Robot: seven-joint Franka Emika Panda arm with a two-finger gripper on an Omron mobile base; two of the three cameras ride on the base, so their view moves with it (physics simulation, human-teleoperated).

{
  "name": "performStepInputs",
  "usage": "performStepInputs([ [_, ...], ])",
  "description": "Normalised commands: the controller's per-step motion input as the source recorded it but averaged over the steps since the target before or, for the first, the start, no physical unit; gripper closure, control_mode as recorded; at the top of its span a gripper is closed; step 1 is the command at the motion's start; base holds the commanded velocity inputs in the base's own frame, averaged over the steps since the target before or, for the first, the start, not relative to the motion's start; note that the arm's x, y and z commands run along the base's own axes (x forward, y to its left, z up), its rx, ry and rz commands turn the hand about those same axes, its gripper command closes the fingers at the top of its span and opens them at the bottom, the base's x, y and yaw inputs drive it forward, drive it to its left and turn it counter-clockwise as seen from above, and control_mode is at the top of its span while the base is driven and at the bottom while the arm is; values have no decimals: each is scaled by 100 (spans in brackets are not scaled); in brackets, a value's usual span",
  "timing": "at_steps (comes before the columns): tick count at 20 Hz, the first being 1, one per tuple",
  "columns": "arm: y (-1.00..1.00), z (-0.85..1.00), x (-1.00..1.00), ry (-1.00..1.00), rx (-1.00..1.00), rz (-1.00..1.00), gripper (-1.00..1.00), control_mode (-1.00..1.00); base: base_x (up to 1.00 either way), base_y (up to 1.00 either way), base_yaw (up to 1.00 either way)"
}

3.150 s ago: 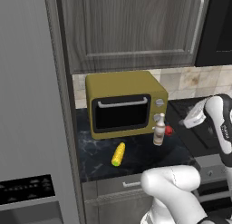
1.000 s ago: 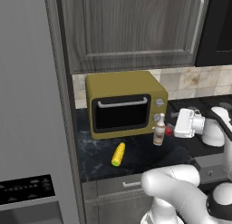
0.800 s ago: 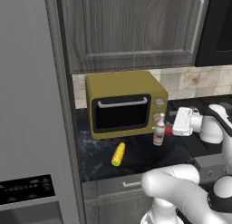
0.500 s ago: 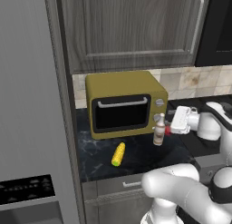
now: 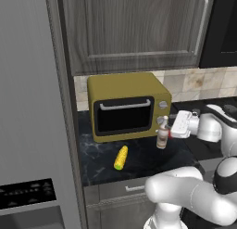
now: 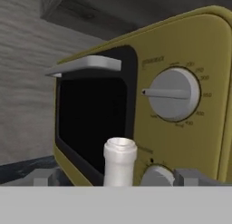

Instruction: Place the liquor on the top shelf of the fridge to keep it out of children's reach, and place the corn and bell pepper on lower shelves for easy access.

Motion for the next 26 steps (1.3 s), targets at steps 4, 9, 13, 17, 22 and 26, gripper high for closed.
performStepInputs([
  [4,0,-20,17,0,0,-2,-100,-100,0,0,0],
  [9,0,-19,14,0,0,-2,-100,-100,0,0,0],
  [13,3,-6,0,0,0,0,-100,-100,0,0,0],
  [17,10,0,0,1,0,0,-100,-100,0,0,0],
  [22,19,0,0,1,0,0,-100,-100,0,0,0],
  [26,16,0,0,0,0,-1,-100,-100,0,0,0],
])
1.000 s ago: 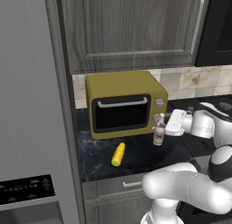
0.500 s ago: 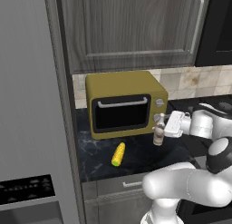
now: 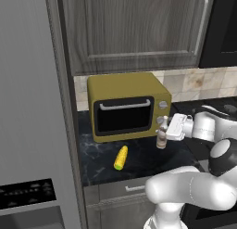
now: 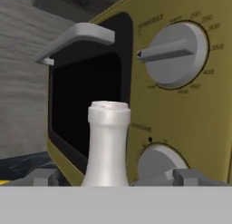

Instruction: Place the liquor on the top shelf of the fridge to keep it out of children's reach, and place the corn and bell pepper on lower shelves for easy access.

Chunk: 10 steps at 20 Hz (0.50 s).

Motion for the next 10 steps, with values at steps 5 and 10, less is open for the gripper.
performStepInputs([
  [5,17,0,0,1,0,-2,-100,-100,0,0,0],
  [10,36,0,0,1,-2,-3,100,-100,0,0,0],
])
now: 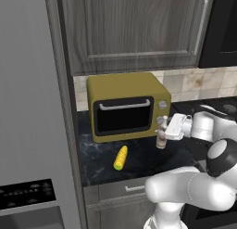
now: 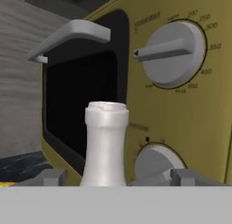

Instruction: Place the liquor on the top shelf of the fridge to keep it out of children's reach, and place the corn and bell pepper on lower shelves for easy access.

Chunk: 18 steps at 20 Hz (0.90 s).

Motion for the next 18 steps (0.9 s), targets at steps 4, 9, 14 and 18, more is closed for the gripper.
performStepInputs([
  [4,38,0,0,1,-2,-4,100,-100,0,0,0],
  [9,2,0,0,0,0,0,100,-100,0,0,0],
  [14,0,3,-15,0,0,0,100,-100,0,0,0],
  [18,0,45,-47,-8,0,0,100,-100,0,0,0],
])
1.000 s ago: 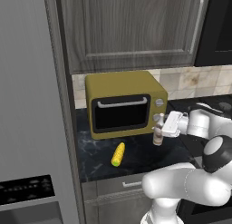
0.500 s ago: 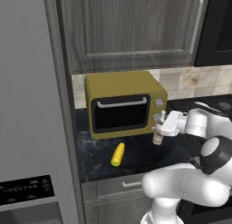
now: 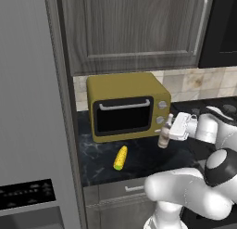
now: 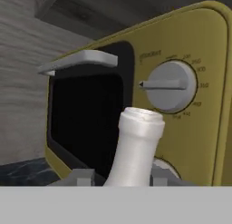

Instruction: Place the liquor on the top shelf of the fridge to keep it out of children's reach, and place the corn and bell pepper on lower shelves for easy access.

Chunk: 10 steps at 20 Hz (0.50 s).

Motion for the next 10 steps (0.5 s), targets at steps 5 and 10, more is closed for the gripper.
performStepInputs([
  [5,0,80,-51,-5,-4,0,100,-100,0,0,0],
  [10,7,85,-52,0,-13,-1,100,-100,0,0,0],
])
